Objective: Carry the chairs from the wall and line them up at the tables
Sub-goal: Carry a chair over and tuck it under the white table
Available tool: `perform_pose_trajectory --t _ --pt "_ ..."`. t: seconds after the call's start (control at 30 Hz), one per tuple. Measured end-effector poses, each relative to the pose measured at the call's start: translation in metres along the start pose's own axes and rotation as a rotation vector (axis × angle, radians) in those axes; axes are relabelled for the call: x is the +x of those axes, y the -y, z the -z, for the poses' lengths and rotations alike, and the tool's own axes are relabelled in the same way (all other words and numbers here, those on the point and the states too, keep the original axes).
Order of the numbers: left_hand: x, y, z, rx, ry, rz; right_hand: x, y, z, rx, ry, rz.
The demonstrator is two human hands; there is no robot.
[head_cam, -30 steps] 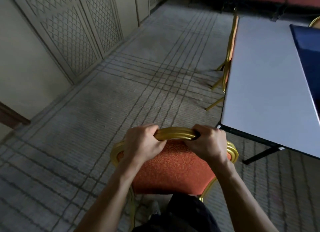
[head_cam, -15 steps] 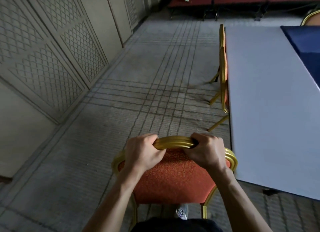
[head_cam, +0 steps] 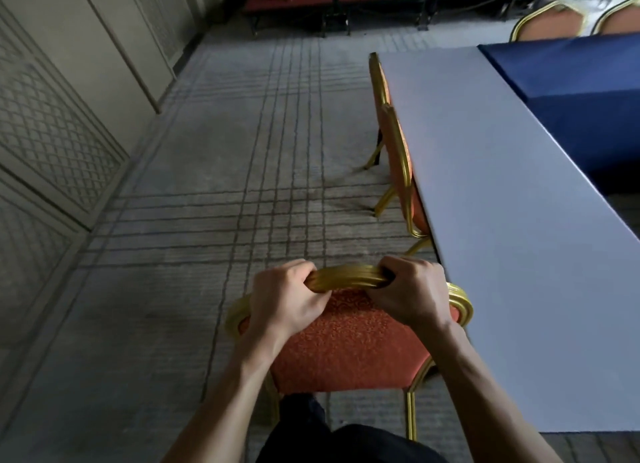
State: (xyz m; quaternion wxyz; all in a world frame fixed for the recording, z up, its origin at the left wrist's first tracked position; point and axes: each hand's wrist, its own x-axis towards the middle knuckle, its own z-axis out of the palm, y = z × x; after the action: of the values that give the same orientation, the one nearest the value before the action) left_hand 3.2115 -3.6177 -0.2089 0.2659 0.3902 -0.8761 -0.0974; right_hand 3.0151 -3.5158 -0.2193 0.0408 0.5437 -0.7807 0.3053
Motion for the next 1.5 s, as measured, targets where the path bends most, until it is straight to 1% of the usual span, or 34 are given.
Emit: perform_pose_trajectory --t 0.13,0.2,0.33,0.43,0.5,0.7,0.8,1.0,1.07,1.13,1.2,1.27,1.33,1.5 --pt "0.068 0.037 -0.021 -0.101 0.076 -0.062 0.045 0.002 -0.022 -0.050 -0.039 -0.105" --pt "0.101 0.048 -0.032 -0.145 0.105 -0.135 0.062 0.001 -0.027 -0.075 -0.070 -0.173" --pt "0.156 0.046 -0.053 -0.190 0.160 -0.296 0.080 -0.005 -0.028 -0.117 -0.115 -0.311" --pt "0.191 0.032 -0.074 -0.205 0.244 -0.410 0.085 -0.021 -0.029 -0.159 -0.155 -0.425" --pt "0.203 0.027 -0.080 -0.214 0.271 -0.449 0.084 -0.025 -0.030 -0.187 -0.143 -0.463" --pt "0.249 -0.008 -0.129 -0.272 0.382 -0.571 0.092 -0.065 -0.030 -0.257 -0.226 -0.632" --pt "0.264 -0.023 -0.148 -0.302 0.448 -0.596 0.094 -0.075 -0.030 -0.316 -0.261 -0.710" --pt "0.291 -0.030 -0.167 -0.396 0.583 -0.657 0.104 -0.071 -0.034 -0.407 -0.278 -0.829" --pt "0.304 -0.034 -0.174 -0.422 0.600 -0.709 0.109 -0.069 -0.036 -0.452 -0.299 -0.888" --pt "0.317 -0.036 -0.182 -0.441 0.636 -0.800 0.112 -0.061 -0.043 -0.477 -0.312 -0.961" --pt "0.326 -0.039 -0.185 -0.452 0.639 -0.880 0.115 -0.054 -0.046 -0.547 -0.346 -1.004" --pt "0.332 -0.043 -0.188 -0.464 0.647 -0.916 0.118 -0.049 -0.046 -0.554 -0.315 -1.058" --pt "0.342 -0.045 -0.193 -0.478 0.654 -0.968 0.126 -0.045 -0.047 -0.575 -0.341 -1.084" --pt "0.357 -0.066 -0.206 -0.511 0.699 -1.032 0.134 -0.054 -0.041 -0.608 -0.384 -1.133"
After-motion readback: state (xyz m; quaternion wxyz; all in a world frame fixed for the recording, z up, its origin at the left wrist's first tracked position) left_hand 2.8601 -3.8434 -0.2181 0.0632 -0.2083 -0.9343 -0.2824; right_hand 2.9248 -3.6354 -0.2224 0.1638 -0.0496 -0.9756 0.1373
